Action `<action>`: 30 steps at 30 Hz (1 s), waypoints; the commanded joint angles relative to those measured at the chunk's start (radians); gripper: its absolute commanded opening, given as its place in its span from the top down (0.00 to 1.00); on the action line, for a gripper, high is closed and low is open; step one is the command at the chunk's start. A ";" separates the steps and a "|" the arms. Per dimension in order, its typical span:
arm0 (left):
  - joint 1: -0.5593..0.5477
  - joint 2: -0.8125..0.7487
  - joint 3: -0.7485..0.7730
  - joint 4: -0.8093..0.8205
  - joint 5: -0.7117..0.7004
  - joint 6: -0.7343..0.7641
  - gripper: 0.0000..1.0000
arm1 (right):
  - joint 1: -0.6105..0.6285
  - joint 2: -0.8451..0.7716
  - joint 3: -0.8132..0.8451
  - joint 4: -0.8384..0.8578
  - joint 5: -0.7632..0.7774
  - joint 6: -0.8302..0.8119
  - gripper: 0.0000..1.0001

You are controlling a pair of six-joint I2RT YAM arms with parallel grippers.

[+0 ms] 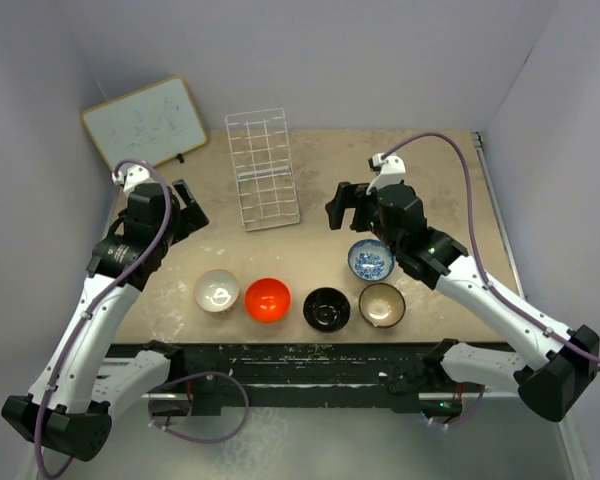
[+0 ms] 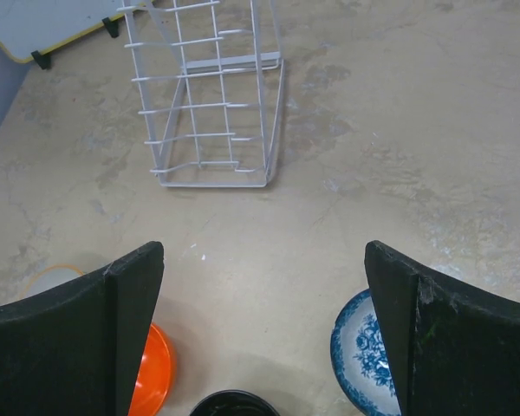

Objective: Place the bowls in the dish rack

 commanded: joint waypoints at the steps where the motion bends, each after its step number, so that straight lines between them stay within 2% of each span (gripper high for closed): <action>1: 0.008 -0.024 0.029 0.050 0.012 0.036 0.01 | 0.005 -0.021 0.027 0.021 0.021 -0.011 0.00; 6: 0.007 -0.105 -0.025 0.130 0.122 0.208 0.01 | 0.005 -0.018 0.028 0.007 0.056 -0.040 0.00; 10: 0.007 -0.225 -0.086 0.215 0.213 0.305 0.01 | 0.006 -0.006 0.025 0.000 0.029 -0.042 0.00; 13: 0.008 -0.294 -0.094 0.230 0.200 0.325 0.01 | 0.029 0.022 0.024 0.003 -0.022 -0.043 0.00; 19: 0.007 -0.333 -0.008 0.136 0.124 0.353 0.01 | 0.230 0.154 0.033 0.031 0.030 -0.007 0.00; 22: 0.008 -0.351 0.004 0.103 0.115 0.361 0.01 | 0.284 0.196 0.033 0.048 0.027 0.005 0.01; 30: 0.008 -0.393 0.014 0.053 0.064 0.386 0.01 | 0.498 0.283 0.039 0.035 0.020 -0.008 0.13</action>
